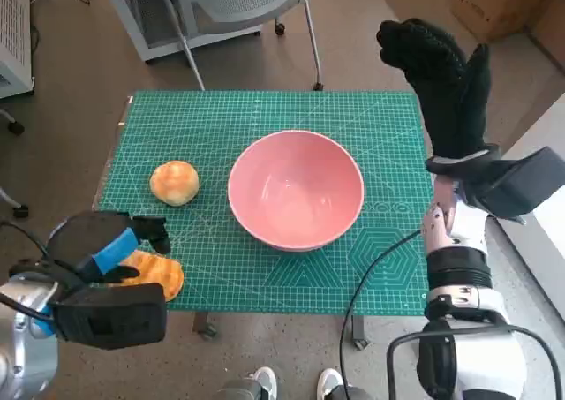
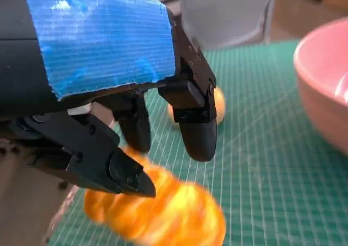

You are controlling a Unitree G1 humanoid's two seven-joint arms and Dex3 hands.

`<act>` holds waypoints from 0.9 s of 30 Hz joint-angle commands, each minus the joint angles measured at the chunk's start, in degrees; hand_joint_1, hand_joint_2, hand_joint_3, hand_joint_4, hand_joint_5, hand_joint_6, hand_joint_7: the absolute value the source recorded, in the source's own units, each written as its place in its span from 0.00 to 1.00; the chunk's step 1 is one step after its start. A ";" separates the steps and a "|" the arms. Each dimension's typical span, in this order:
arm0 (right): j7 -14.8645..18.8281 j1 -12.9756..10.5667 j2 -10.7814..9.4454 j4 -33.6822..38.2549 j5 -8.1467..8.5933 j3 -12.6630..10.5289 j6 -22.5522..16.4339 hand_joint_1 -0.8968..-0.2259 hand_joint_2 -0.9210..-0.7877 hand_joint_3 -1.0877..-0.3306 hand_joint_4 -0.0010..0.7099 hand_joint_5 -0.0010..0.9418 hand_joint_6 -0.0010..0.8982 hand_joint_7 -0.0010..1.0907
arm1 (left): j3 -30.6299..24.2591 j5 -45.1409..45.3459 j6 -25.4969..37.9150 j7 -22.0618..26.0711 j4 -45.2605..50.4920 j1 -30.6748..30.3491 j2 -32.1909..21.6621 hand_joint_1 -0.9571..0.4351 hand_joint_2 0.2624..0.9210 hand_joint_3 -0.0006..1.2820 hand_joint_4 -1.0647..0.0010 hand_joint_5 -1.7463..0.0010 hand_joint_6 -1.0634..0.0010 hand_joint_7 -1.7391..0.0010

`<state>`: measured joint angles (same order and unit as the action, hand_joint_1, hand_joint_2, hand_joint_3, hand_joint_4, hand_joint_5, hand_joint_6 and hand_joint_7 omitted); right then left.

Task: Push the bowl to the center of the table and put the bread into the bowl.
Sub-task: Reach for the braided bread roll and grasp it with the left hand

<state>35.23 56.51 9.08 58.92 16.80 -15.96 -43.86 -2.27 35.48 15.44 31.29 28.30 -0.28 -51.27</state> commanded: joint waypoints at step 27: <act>-1.71 -3.16 1.23 -0.40 -0.96 0.53 -0.95 0.24 0.00 0.53 0.30 0.00 0.40 0.00 | -6.17 -2.66 -1.90 0.39 2.98 7.70 1.53 0.69 0.94 0.00 0.20 0.39 0.26 0.48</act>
<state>34.13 55.25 10.19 58.68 16.53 -15.71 -44.87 -8.25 33.17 14.25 31.44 30.92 6.43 -49.57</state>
